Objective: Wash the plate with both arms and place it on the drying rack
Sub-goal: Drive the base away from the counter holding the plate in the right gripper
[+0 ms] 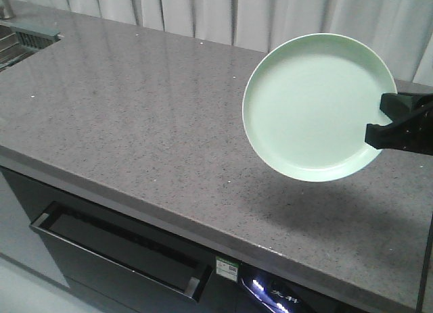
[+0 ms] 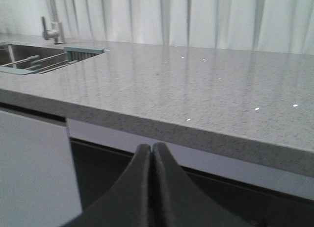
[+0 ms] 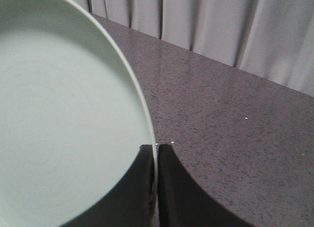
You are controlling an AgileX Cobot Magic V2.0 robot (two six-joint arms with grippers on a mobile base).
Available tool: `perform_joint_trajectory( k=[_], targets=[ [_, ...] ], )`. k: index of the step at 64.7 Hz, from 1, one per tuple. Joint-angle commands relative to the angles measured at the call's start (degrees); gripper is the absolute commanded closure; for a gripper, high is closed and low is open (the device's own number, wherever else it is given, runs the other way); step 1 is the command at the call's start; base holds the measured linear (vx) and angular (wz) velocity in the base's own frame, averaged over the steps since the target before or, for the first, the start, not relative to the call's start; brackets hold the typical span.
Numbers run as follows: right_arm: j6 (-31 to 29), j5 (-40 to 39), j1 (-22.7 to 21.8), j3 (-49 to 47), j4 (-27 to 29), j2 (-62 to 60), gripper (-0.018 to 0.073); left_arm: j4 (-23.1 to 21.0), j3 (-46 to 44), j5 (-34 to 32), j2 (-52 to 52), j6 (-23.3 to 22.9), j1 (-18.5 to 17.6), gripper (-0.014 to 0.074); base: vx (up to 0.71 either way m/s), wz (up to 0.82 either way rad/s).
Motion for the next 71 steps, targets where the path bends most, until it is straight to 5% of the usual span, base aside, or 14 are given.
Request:
perform_joint_trajectory(
  k=[1, 71],
  targets=[
    [-0.4, -4.0, -0.2, -1.6, 0.6, -1.0, 0.0564, -0.4, 0.9, -4.2, -0.9, -0.6, 0.0, 0.0602, -0.07, 0.31],
    [-0.4, -4.0, -0.2, -1.6, 0.6, -1.0, 0.0564, -0.4, 0.9, -4.2, -0.9, -0.6, 0.0, 0.0602, -0.06, 0.27]
  ],
)
